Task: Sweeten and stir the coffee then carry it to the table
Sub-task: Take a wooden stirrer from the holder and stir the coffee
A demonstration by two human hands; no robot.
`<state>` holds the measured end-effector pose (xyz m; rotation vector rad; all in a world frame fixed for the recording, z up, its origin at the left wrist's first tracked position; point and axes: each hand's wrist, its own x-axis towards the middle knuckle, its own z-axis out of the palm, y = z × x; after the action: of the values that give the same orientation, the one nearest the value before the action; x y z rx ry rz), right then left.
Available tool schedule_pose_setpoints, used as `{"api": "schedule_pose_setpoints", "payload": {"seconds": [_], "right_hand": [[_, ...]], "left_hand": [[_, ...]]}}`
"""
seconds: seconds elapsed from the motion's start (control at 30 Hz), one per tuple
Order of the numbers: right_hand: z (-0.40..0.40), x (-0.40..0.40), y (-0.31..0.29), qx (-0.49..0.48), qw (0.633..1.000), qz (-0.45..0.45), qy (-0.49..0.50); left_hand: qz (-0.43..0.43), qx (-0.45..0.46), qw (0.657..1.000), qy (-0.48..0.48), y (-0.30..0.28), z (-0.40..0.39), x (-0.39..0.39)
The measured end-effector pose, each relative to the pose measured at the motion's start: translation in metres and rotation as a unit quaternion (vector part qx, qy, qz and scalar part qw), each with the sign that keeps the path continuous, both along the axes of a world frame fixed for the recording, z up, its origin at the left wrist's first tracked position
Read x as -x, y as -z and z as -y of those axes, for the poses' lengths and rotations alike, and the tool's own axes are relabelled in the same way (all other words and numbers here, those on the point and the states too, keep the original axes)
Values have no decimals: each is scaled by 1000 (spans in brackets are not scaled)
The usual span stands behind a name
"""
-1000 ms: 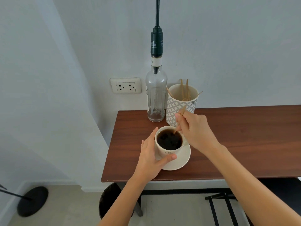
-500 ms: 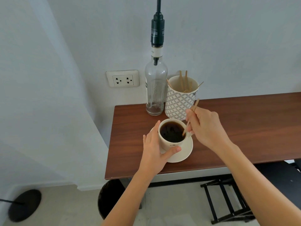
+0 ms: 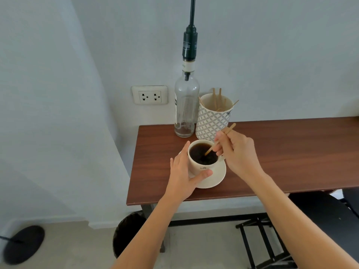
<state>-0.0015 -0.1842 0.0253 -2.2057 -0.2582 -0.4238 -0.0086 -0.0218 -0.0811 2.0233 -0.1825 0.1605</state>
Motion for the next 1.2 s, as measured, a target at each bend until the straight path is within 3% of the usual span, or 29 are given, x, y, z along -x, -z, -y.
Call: {"api": "schedule_pose_setpoints", "payload": {"seconds": [0.13,0.4,0.5,0.63,0.77,0.87,0.93,1.07,1.2], "right_hand": [[14,10,-13,-39,995,88,17],[24,20,-13,-64,993,93,40],[26,16,-22,-195,976,40,86],[8,18,-38,-429,898,-71,71],[-54,33,-40,-482,867,-125,27],[-121,46,-27,-477,869,-134,-5],[-169,54,-9,-435,891,-128,-11],[-260,67,42,-264,960,-96,4],[-317,74,109,-129,980,-153,-20]], "left_hand": [[8,-20,1000,0,-1,0,1],[15,57,995,-80,-29,3,19],[41,37,991,-124,-39,-12,26],[88,28,978,-189,-41,-67,29],[107,2,958,-265,-29,-155,28],[80,-48,951,-296,-3,-229,21],[60,-98,948,-297,15,-274,15],[29,-197,941,-272,45,-342,-6],[10,-259,938,-229,72,-371,-22]]}}
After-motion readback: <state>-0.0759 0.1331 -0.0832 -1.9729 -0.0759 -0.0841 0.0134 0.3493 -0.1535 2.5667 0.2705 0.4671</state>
